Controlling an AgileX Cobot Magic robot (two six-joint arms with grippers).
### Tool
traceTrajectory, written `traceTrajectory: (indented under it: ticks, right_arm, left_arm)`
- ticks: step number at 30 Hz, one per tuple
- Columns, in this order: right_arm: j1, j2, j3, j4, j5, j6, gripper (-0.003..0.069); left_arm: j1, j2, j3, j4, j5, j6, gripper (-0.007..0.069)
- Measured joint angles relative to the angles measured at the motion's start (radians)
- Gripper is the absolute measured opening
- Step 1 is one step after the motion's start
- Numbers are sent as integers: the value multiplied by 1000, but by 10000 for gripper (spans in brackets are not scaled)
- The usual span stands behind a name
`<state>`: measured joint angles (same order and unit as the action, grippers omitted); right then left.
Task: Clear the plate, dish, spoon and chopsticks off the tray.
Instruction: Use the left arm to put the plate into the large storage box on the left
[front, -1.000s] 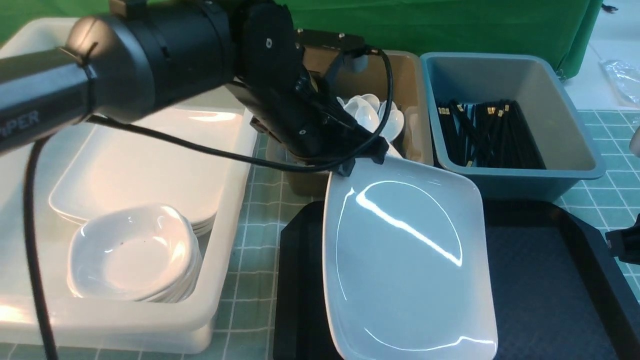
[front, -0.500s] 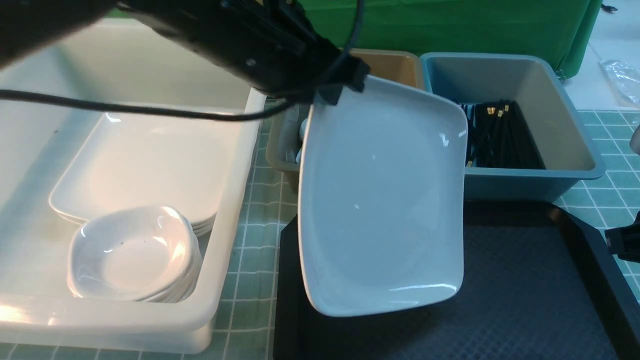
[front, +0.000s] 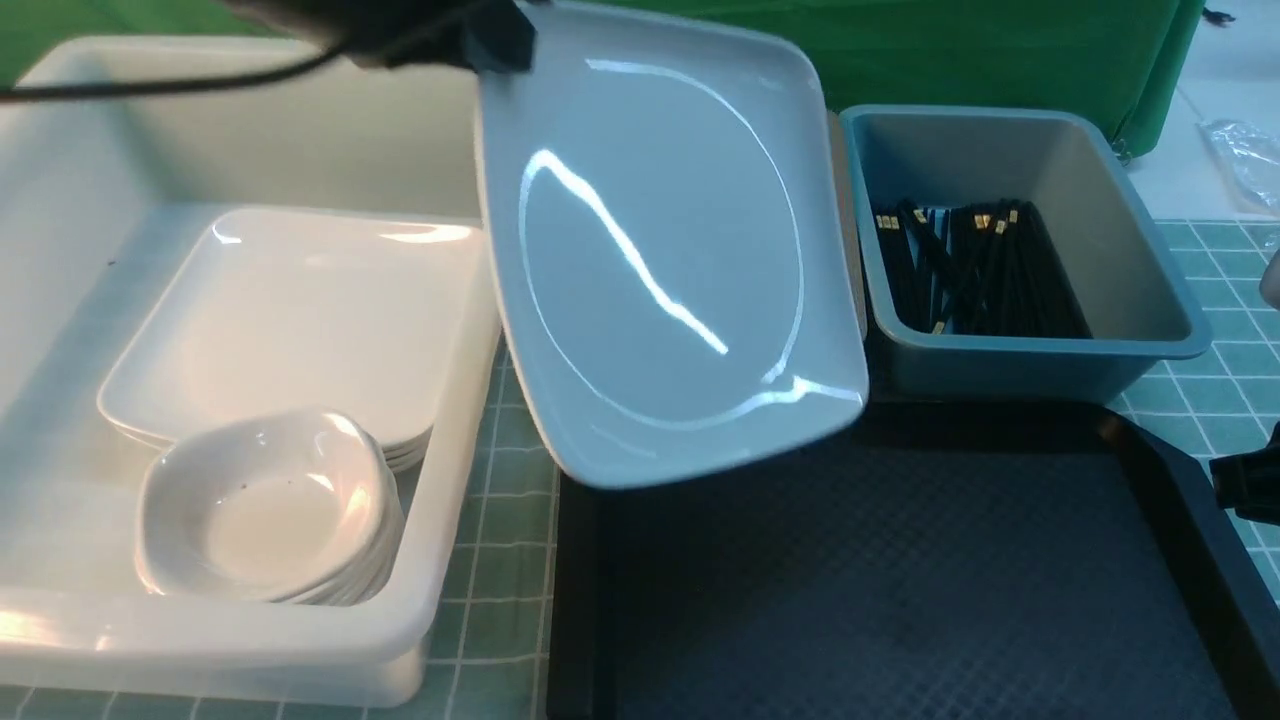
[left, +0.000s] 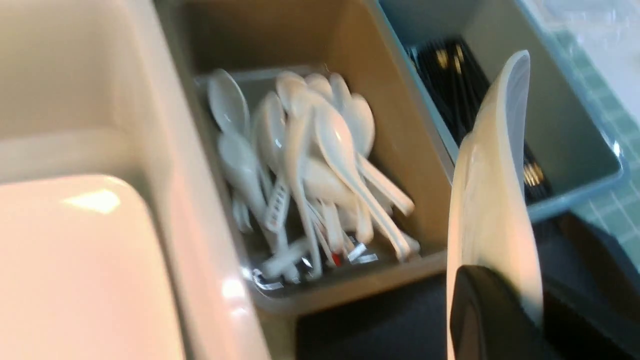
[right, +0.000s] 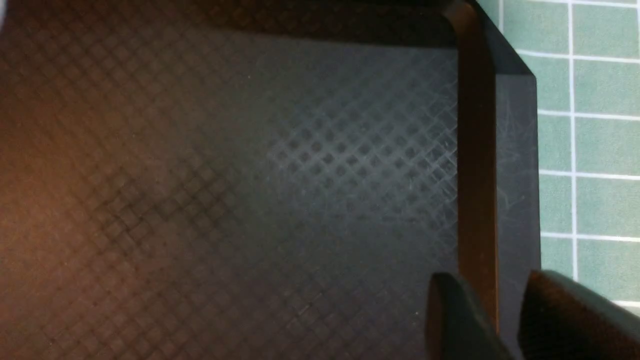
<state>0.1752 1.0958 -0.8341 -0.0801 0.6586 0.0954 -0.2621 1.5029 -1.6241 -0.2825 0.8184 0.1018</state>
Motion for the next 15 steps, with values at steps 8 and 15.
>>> traceTrajectory:
  ticks: [8, 15]
  right_arm:
    - [0, 0, 0, 0, -2, -5, 241]
    - [0, 0, 0, 0, -2, -8, 241]
  left_arm:
    - [255, -82, -27, -45, 28, 3, 25]
    - [568, -121, -27, -113, 76, 23, 27]
